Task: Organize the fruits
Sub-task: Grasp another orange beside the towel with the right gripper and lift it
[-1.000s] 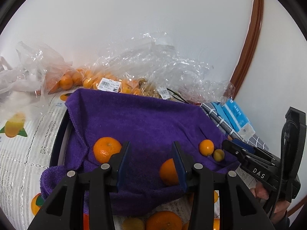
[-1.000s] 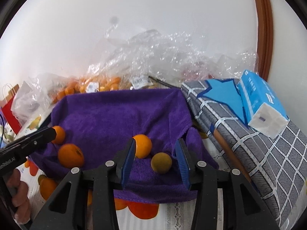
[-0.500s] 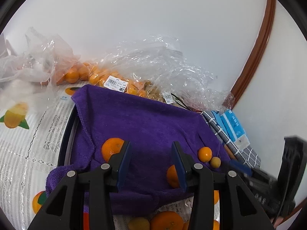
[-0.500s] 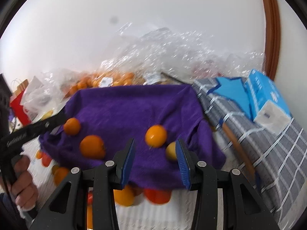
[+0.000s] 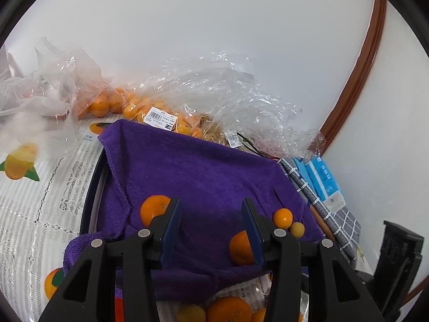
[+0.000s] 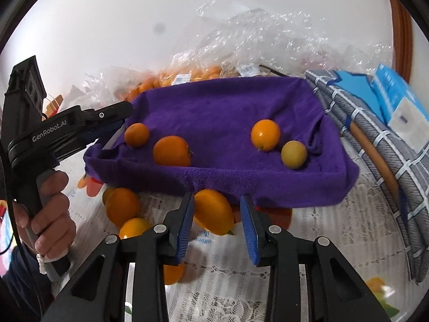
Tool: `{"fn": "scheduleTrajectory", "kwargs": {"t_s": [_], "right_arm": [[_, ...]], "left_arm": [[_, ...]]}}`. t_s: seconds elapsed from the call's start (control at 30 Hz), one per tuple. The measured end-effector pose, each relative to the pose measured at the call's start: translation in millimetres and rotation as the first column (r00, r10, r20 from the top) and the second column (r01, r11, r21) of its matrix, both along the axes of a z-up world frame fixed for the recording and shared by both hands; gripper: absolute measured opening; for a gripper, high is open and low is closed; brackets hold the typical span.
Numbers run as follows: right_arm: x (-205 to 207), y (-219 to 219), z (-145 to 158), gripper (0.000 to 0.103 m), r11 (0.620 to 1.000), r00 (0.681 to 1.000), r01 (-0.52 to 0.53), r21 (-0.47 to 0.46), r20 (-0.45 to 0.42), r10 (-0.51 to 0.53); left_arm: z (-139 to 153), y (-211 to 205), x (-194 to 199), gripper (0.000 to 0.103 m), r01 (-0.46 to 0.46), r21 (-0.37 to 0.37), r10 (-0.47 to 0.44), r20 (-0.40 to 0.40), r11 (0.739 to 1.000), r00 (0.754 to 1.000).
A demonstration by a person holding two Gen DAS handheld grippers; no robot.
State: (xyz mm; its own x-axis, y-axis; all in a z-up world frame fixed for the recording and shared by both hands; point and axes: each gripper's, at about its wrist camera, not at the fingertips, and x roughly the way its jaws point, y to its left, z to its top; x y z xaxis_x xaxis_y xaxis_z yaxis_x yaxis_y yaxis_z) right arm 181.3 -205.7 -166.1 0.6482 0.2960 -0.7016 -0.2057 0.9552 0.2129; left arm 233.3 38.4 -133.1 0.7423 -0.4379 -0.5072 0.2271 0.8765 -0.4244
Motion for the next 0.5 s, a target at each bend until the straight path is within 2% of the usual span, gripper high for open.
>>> {"fn": "scheduleTrajectory", "kwargs": {"t_s": [0.1, 0.2, 0.27, 0.5], "right_arm": [[3.6, 2.9, -4.3, 0.037, 0.999, 0.999, -0.028, 0.032, -0.032, 0.029], [1.9, 10.4, -7.0, 0.037, 0.998, 0.997, -0.065, 0.013, -0.035, 0.066], [-1.0, 10.9, -5.1, 0.032, 0.998, 0.998, -0.067, 0.011, -0.017, 0.067], [-5.0, -19.8, 7.0, 0.032, 0.997, 0.999, 0.041, 0.065, 0.03, -0.043]], "left_arm": [[1.4, 2.8, -1.7, 0.046, -0.007, -0.005, 0.007, 0.008, 1.0, 1.0], [0.1, 4.7, -0.9, 0.046, -0.014, -0.006, 0.014, 0.004, 1.0, 1.0], [-1.3, 5.0, 0.8, 0.046, -0.017, -0.003, 0.017, -0.004, 1.0, 1.0], [0.2, 6.8, -1.3, 0.046, -0.023, 0.001, 0.023, 0.003, 1.0, 1.0]]}}
